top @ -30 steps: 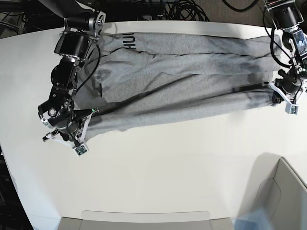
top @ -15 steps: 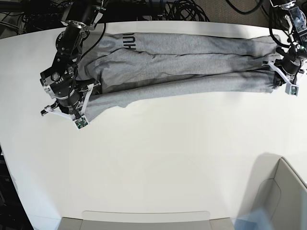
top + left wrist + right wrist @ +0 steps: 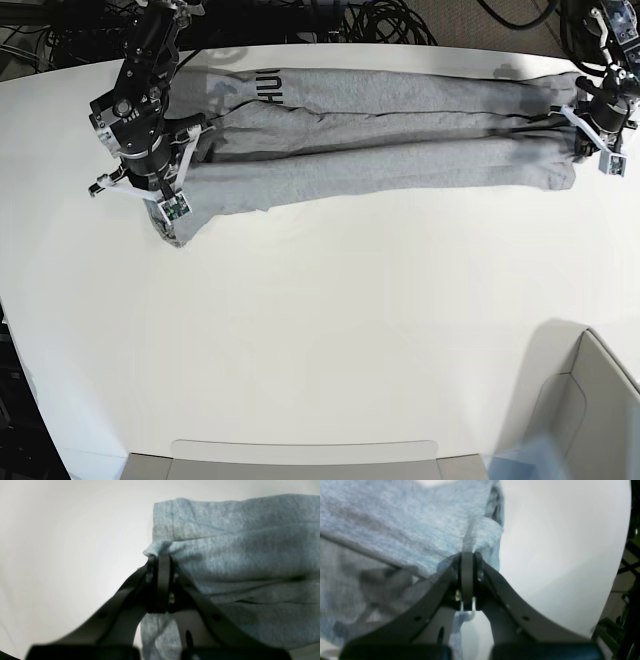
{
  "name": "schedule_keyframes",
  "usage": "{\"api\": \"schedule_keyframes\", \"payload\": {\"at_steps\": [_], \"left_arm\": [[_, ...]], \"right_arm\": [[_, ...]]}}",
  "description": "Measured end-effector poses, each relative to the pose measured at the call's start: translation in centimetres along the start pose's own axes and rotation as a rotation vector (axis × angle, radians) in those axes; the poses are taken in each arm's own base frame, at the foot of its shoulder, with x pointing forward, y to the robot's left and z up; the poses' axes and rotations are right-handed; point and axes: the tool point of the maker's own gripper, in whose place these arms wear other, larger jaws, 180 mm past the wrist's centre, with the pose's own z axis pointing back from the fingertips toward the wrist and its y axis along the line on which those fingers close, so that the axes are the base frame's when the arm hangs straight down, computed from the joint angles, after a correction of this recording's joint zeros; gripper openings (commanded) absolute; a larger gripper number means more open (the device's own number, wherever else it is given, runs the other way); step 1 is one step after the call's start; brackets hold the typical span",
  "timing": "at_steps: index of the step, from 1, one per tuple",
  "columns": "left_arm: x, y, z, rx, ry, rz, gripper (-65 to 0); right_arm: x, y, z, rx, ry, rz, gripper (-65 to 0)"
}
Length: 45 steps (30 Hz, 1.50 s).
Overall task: Fold the T-shirt properly
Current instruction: 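Fold the hem up toward the shoulder edge with both grippers, then lower the folded hem onto the shirt and open both grippers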
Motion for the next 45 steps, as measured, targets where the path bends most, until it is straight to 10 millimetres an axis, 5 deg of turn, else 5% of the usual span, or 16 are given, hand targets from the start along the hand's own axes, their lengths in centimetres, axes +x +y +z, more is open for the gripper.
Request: {"api": "schedule_keyframes", "payload": {"at_steps": [16,22,23,28,33,38,45], "left_arm": [[-2.2,-0.3,0.4,-0.006,0.052,-0.006,-65.0],[-2.3,-0.3,0.4,-0.008,0.057,-0.003,-65.0],[-2.5,-0.3,0.4,-0.008,0.071,-0.003,-63.2],[-3.3,-0.2,0.7,-0.002,0.126,-0.015,-34.6],[-0.8,-1.2,1.3,-0.044,0.064,-0.088,-34.8],[-4.4,-0.3,0.5,-0.029,0.238,-0.046,-34.8],[-4.8,1.8,-1.8,-0.02,0.251,0.028,-34.7]], "right_arm": [[-6.1,3.3,0.6,0.077,0.139,-0.002,-65.0],[-6.4,3.7,0.6,0.086,0.144,0.001,-65.0],[-6.4,3.7,0.6,0.086,0.146,0.001,-63.1],[-6.6,3.7,0.6,0.085,0.151,0.003,-46.1],[-7.0,3.9,0.7,0.091,0.162,0.004,-41.6],[-6.7,3.8,0.6,0.088,0.154,0.003,-41.6],[-6.7,3.7,0.6,0.085,0.154,0.005,-41.6]]}}
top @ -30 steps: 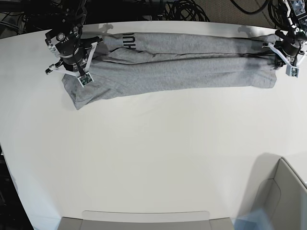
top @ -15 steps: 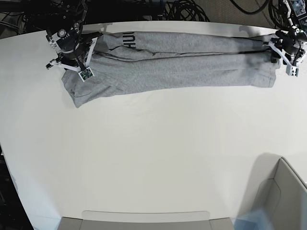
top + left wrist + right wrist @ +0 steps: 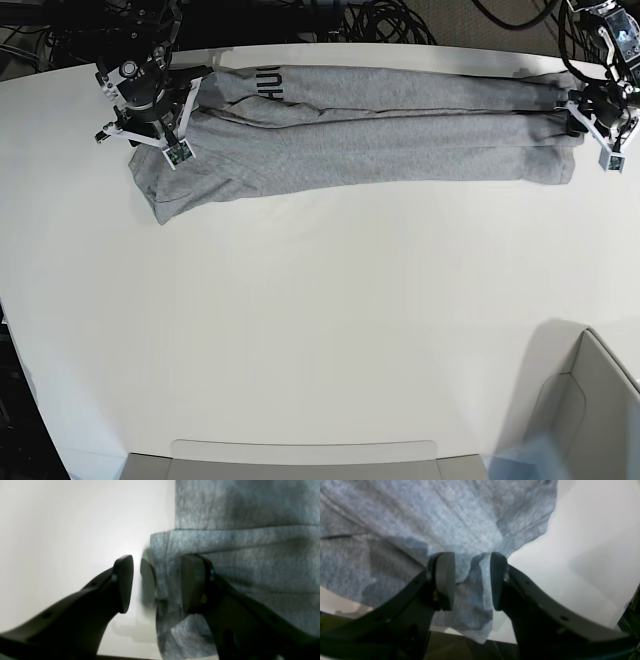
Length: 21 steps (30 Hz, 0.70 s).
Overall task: Fold the T-shirt properly
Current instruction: 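Lower the folded hem onto the shirt and open both grippers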
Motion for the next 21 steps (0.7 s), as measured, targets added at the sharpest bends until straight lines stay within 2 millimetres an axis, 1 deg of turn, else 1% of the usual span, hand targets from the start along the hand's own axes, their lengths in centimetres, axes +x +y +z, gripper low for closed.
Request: {"api": "schedule_keyframes", "payload": {"at_steps": [2,5,8,10,12,14,15,18,21], "left_arm": [[0.1,0.3,-0.5,-0.013,0.016,-0.007,-34.7],[-0.1,0.3,-1.6,-0.034,0.025,0.028,-34.7],[-1.4,0.6,-2.7,-0.041,0.061,0.051,-34.7],[-1.6,0.8,-3.4,-0.047,0.067,0.079,-34.8],[-1.6,0.9,-3.8,-0.055,0.053,0.103,-35.2],[-1.7,0.8,-3.9,-0.06,0.042,0.112,-37.1],[-1.6,0.6,-4.0,-0.066,0.044,0.108,-38.1],[-1.8,-1.2,-4.7,-0.102,0.078,0.044,-42.8],[-1.9,-2.1,-5.1,-0.115,0.094,0.011,-48.2]], "right_arm": [[0.3,0.0,0.0,0.002,-0.009,-0.002,-41.6],[-0.1,0.1,0.0,0.002,0.002,0.001,-41.6],[0.1,0.0,0.0,0.0,-0.002,0.002,-41.6],[0.1,0.0,0.0,0.0,-0.004,0.001,-41.6],[0.1,0.0,0.0,0.0,-0.003,0.001,-41.6],[0.1,0.0,0.0,0.0,-0.002,0.001,-41.6],[0.2,0.0,0.0,-0.001,-0.004,0.001,-41.6],[0.6,-0.3,0.0,-0.008,-0.014,0.0,-41.6],[0.6,-0.3,0.0,-0.007,-0.013,0.0,-41.6]]}}
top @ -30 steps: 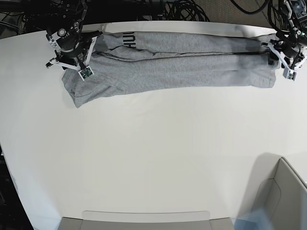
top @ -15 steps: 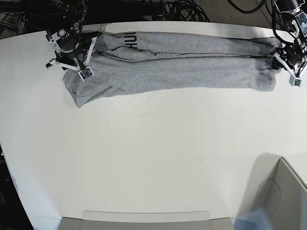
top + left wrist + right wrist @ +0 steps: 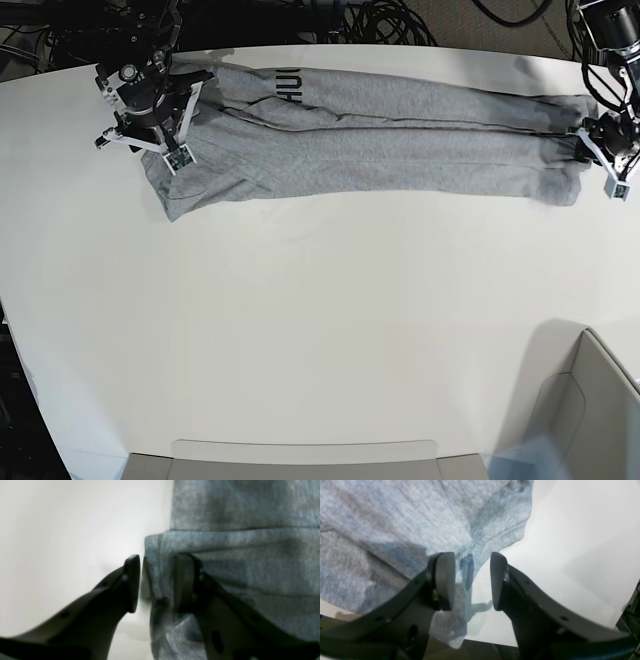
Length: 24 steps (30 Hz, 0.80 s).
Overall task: Fold the T-shirt properly
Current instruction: 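Lower the folded hem onto the shirt and open both grippers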
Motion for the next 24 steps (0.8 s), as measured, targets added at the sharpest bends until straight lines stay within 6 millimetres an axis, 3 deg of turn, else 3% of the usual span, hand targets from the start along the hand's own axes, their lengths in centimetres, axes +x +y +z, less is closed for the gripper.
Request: {"api": "schedule_keyframes", "payload": {"at_steps": [3,5,6,19,24], "left_arm": [[0.0,-0.6,-0.3,-0.009,-0.001,0.002,-56.1],[0.2,-1.1,-0.5,-0.019,-0.013,0.006,-64.6],[0.3,-1.2,-0.6,-0.019,-0.016,0.01,-65.0],[0.9,-1.1,-0.3,0.049,0.016,-0.063,-65.0],[1.2,0.5,-0.1,0.166,0.153,-0.155,-53.3]], "right_arm": [[0.2,-0.2,0.0,-0.005,-0.004,0.0,-41.6],[0.3,-0.2,-0.1,-0.004,-0.004,0.0,-41.6],[0.2,-0.1,-0.2,0.0,-0.001,-0.002,-41.6],[0.7,-0.5,-0.4,-0.007,-0.012,-0.005,-41.6],[0.5,-0.3,-0.4,-0.002,-0.006,-0.005,-41.6]]}}
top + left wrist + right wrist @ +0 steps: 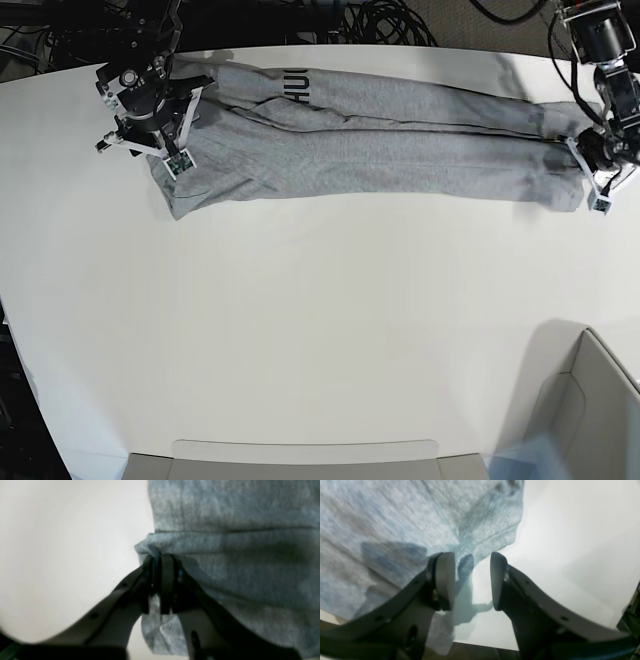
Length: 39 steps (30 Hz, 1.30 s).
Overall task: Fold the T-shirt properly
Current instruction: 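Lower the folded hem onto the shirt and open both grippers, then adjust the folded end with the left gripper, then lift it away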
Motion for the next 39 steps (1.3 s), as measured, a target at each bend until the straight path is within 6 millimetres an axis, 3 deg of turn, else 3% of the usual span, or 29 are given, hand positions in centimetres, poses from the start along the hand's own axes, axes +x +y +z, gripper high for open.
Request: {"api": "schedule_keyframes", "payload": {"at_steps": [8,12,17,22,27,29,32,36,39], "left_arm": [[-1.2,2.5,0.6,0.065,-0.011,0.099,-37.9],[-1.8,4.1,1.0,0.092,0.016,0.122,-33.7],[-1.9,4.5,1.2,0.107,0.031,0.116,-27.9],[-2.4,4.2,1.2,0.091,0.068,0.138,-28.7],[-2.3,3.0,1.6,-0.029,0.06,0.215,-28.7],[-0.6,2.5,2.2,-0.042,0.067,0.16,-28.7],[0.5,1.6,3.0,-0.04,0.111,0.094,-30.0],[2.7,0.6,4.0,-0.074,0.029,0.084,-30.3],[3.1,0.2,4.1,-0.095,0.007,0.083,-30.3]], "right_arm": [[0.0,0.0,0.0,-0.001,0.001,0.001,-41.6],[0.0,-0.1,0.0,-0.003,0.001,0.001,-41.6],[0.1,0.0,0.0,-0.002,-0.001,0.001,-41.6],[0.1,-0.1,0.0,-0.002,-0.001,0.001,-41.6],[0.0,-0.1,-0.1,0.0,0.002,0.003,-41.6],[-0.4,0.3,-0.5,0.014,0.017,0.001,-41.6],[-0.4,0.4,-0.9,0.023,0.023,-0.001,-41.6],[-0.3,0.4,-0.9,0.023,0.019,-0.002,-41.6],[-0.3,0.4,-0.9,0.022,0.021,0.0,-41.6]]}}
